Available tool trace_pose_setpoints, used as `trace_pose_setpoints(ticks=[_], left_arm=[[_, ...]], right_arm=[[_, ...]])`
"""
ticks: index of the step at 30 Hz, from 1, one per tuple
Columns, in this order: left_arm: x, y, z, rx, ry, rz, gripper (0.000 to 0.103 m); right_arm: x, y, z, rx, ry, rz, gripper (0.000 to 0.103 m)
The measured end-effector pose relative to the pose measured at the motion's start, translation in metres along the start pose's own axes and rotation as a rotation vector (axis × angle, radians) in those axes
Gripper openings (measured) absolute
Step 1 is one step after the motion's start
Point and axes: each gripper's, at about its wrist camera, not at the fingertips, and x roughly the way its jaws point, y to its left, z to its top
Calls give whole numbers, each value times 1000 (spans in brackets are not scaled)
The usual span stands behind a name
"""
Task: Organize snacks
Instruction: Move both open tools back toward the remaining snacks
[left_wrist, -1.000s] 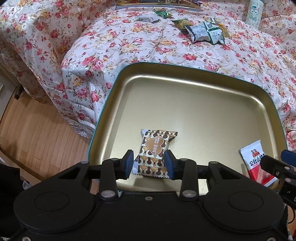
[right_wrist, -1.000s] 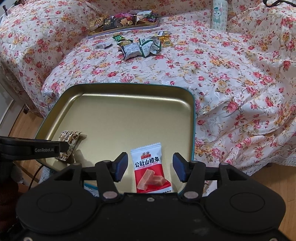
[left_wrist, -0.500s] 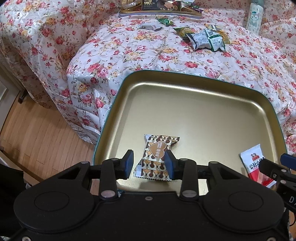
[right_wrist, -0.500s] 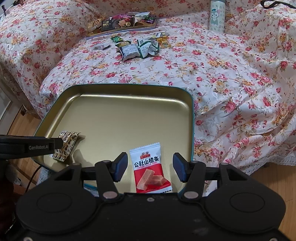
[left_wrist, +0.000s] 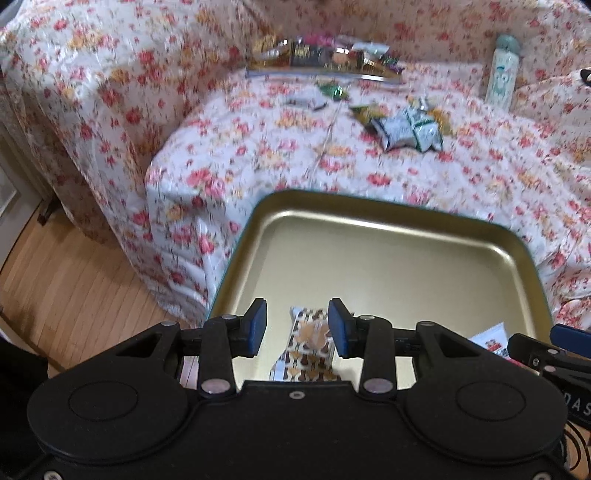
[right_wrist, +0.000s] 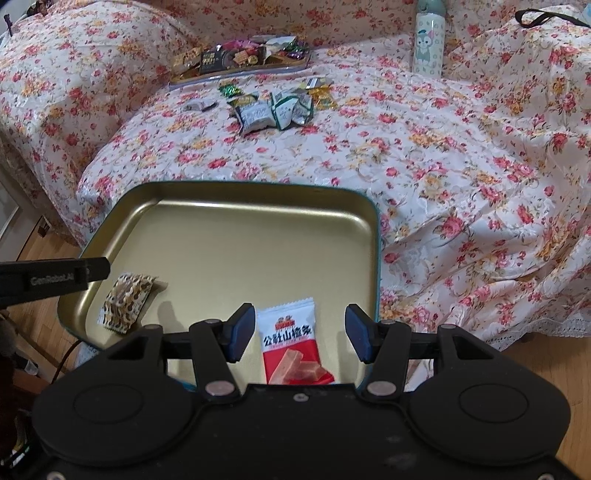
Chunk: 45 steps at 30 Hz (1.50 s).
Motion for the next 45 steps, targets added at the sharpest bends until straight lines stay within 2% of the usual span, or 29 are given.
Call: trace_pose_setpoints(ticks=[15, 29, 36, 45], left_arm=[[-7, -2, 13, 14, -83, -31, 47], [9, 16, 67, 16, -207, 11, 47], [29, 27, 95, -17, -226, -21, 48], [59, 31, 122, -16, -211, -7, 48]], right_arm=[[-13, 7, 24, 5, -118, -3, 56], [-6, 0, 64, 52, -233, -8, 59], [6, -10, 85, 53, -262, -6, 61], [25, -18, 107, 35, -279, -14, 63]])
